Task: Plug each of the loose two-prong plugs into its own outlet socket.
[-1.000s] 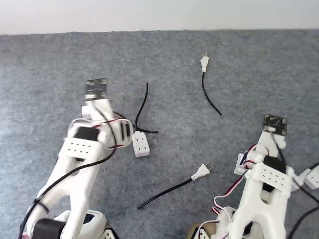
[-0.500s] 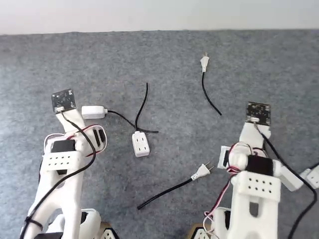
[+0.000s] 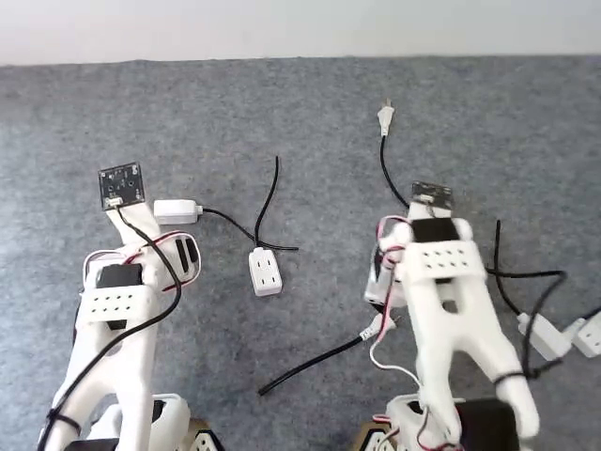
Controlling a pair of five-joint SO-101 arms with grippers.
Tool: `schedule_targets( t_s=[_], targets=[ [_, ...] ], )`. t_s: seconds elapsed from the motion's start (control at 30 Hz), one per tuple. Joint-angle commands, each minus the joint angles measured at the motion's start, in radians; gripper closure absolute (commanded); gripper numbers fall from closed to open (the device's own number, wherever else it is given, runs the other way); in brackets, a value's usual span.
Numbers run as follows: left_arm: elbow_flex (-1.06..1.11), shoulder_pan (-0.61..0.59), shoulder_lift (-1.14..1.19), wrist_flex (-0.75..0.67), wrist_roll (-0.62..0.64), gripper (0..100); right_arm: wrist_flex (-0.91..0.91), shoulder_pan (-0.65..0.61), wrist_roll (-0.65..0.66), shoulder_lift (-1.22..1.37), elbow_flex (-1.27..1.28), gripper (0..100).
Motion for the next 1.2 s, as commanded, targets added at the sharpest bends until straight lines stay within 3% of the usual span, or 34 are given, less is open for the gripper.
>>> schedule_targets(
  t_s=[0.0, 0.1, 0.27, 0.4, 0.63, 0.93, 1.17],
  targets=[
    [-0.002, -0.009, -0.029, -0.021, -0.012, 84, -0.007, -0.090, -0.078, 0.051, -0.060, 78.6],
    [-0.002, -0.011, -0.029, -0.026, -0.012, 84, -0.041, -0.142, -0.081, 0.107, -0.058, 79.0],
    [-0.002, -0.014, -0.029, -0.028, -0.015, 84, -0.188, -0.176, -0.077, 0.222, -0.008, 90.3],
    [-0.002, -0.014, -0.029, -0.028, -0.017, 84, -0.268, -0.176, -0.075, 0.331, 0.029, 88.5],
    [0.028, -0.009, -0.029, -0.069, -0.017, 84, -0.228, -0.145, -0.074, 0.364, 0.003, 87.3],
    [0.039, -0.009, -0.029, -0.091, -0.017, 84, -0.163, -0.102, 0.066, 0.292, 0.023, 87.6],
    [0.039, -0.009, -0.029, -0.091, -0.017, 84, -0.174, -0.113, 0.077, 0.219, 0.064, 90.1]
  ],
)
